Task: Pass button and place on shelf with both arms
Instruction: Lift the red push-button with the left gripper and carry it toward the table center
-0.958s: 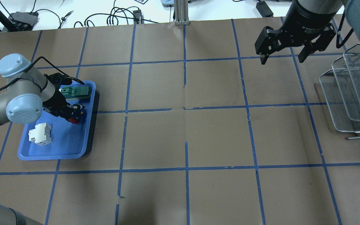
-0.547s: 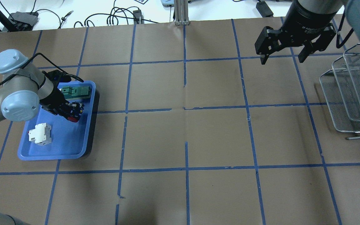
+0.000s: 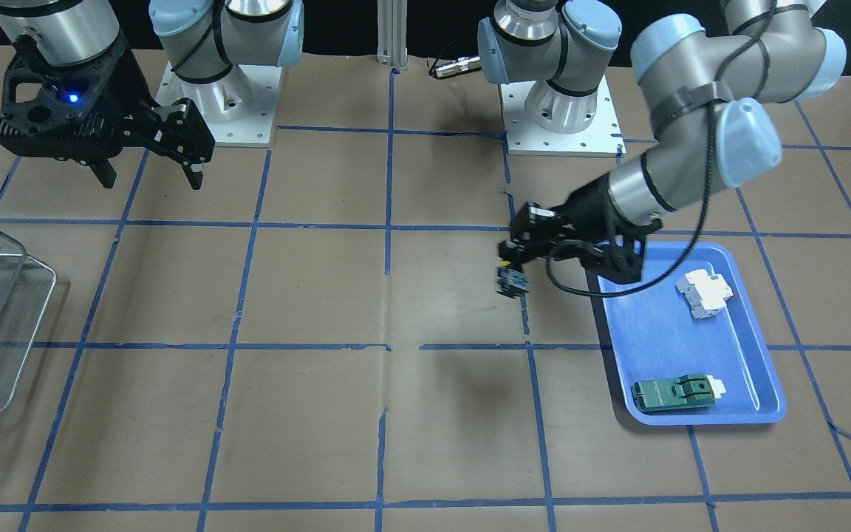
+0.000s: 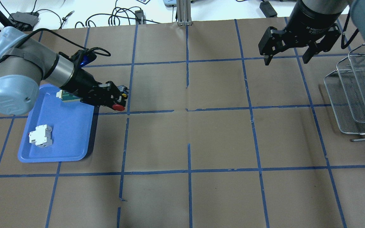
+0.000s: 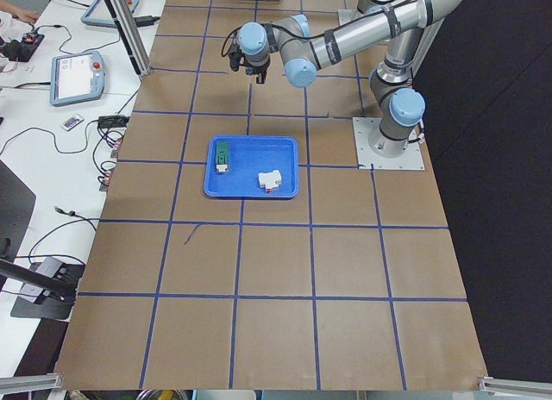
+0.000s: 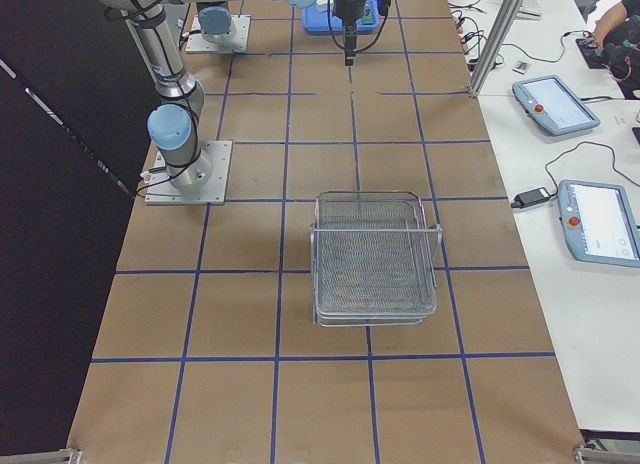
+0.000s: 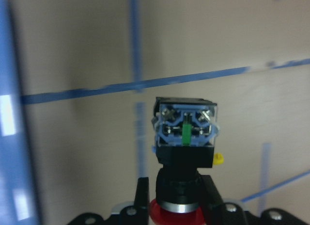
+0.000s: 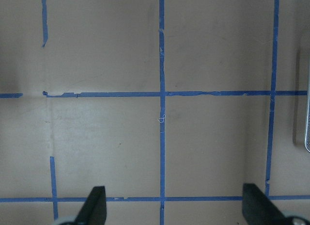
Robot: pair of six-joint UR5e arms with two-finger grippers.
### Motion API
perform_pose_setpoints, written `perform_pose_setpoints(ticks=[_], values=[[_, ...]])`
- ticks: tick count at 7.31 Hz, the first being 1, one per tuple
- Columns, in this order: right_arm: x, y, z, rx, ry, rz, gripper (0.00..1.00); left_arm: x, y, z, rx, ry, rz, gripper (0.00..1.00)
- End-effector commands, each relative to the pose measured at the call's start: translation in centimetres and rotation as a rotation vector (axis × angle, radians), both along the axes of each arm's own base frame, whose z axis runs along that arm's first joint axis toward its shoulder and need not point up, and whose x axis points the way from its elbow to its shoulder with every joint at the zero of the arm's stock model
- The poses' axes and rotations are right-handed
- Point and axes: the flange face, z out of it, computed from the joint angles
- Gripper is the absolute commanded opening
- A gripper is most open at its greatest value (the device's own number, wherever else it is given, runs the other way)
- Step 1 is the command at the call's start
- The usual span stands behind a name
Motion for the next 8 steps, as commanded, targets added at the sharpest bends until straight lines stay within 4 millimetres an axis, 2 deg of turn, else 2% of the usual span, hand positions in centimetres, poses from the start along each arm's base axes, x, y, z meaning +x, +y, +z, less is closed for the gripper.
perform_pose_setpoints(ticks=[1, 2, 3, 4, 5, 6, 8], values=[[0.0, 0.0, 0.0, -0.004, 0.000, 0.002, 1.00, -10.9, 3.3, 2.1, 0.124, 0.233, 0.024, 0.00], [0.0, -0.1, 0.1, -0.005, 0.000, 0.003, 1.00, -12.5, 3.2, 2.3, 0.169, 0.426, 0.055, 0.00], [-0.1, -0.2, 0.0, -0.007, 0.000, 0.005, 1.00, -13.0, 3.4, 1.6, 0.184, 0.595, 0.075, 0.00], [-0.7, -0.7, 0.0, -0.009, -0.002, -0.001, 1.00, -12.8, 4.2, 1.1, 0.184, 0.732, 0.096, 0.00], [-0.4, -1.0, 0.1, -0.013, -0.065, 0.011, 1.00, -11.4, 4.6, 0.7, 0.136, 0.919, 0.123, 0.00], [0.5, -0.9, 0.2, -0.016, -0.153, 0.004, 1.00, -9.9, 4.8, -0.7, 0.073, 0.991, 0.140, 0.00], [2.7, -3.1, -1.3, 0.017, -0.407, -0.007, 1.00, -10.0, 4.5, -0.6, 0.049, 0.992, 0.128, 0.00]])
